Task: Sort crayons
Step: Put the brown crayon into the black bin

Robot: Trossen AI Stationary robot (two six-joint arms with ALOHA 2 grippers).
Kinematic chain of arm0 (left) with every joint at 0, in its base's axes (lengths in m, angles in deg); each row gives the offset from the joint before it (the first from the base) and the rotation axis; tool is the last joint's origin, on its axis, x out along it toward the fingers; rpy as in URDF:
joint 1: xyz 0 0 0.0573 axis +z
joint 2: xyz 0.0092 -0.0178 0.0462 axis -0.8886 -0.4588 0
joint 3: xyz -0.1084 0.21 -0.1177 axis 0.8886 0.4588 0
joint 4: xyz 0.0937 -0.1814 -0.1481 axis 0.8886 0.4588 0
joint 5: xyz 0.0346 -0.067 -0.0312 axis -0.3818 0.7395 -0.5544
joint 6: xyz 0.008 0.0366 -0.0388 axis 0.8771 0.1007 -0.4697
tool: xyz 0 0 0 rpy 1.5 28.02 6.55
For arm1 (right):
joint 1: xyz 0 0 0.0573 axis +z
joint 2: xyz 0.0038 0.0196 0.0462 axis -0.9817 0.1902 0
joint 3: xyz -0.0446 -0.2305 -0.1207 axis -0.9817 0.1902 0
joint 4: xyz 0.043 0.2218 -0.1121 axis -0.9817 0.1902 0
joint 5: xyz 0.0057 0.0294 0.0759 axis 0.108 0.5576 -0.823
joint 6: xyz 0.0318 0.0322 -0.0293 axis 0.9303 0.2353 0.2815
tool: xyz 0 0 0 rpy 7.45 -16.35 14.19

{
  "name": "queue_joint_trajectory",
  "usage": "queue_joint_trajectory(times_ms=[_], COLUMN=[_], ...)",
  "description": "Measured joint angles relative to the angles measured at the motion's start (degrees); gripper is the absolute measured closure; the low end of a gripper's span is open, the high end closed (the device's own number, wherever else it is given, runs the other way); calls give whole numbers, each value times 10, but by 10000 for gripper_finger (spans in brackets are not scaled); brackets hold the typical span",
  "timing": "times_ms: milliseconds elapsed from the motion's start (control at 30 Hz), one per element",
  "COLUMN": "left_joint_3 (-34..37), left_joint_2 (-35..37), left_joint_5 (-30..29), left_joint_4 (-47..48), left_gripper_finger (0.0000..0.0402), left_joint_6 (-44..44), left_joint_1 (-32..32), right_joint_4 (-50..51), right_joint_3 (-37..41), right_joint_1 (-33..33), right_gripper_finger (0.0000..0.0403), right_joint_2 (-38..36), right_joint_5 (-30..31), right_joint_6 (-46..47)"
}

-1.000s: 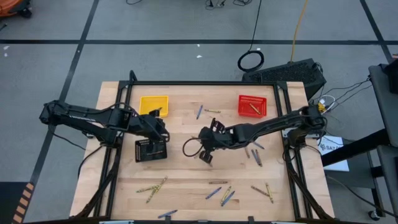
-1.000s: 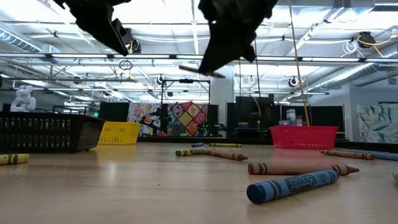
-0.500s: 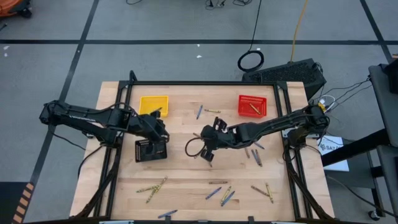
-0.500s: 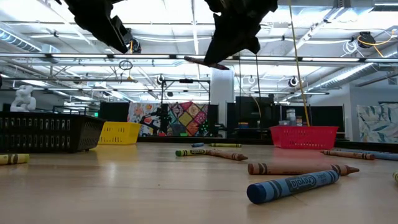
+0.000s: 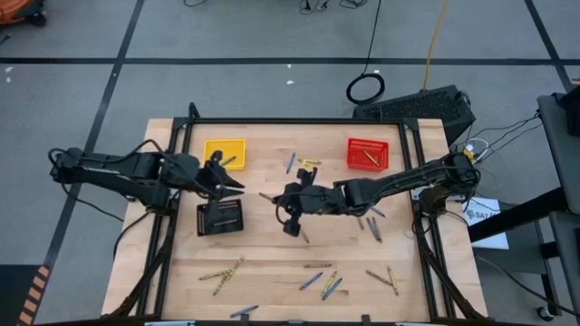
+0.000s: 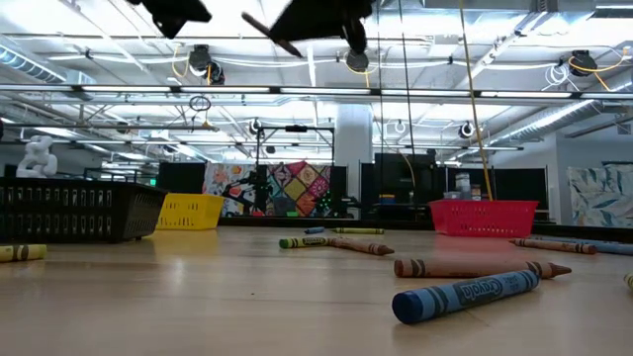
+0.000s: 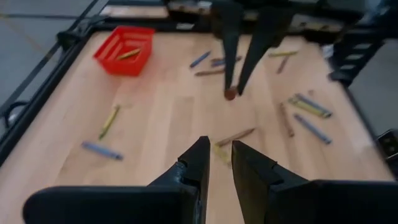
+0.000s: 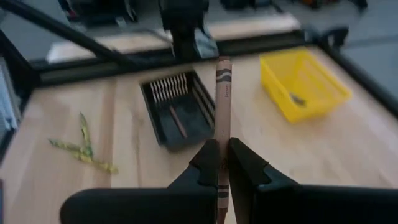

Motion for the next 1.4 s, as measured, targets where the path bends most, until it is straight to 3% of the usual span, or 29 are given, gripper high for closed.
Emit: queue_joint_trajectory(times_ms=[333, 1400], left_joint_3=[19, 22], left_joint_2=[-17, -76], left_joint_5=[10, 67], left_joint_4=[-46, -195], left_gripper_finger=[333, 333], left_joint_6=[1, 2], left_joint_1=[0, 0], right_joint_4=[-69, -96], right_joint_3=[0, 0], right_joint_1=[0, 0], right_gripper_finger=[403, 403], right_joint_2=[0, 0], right_joint_5=[-1, -15], right_joint_6=[-63, -90])
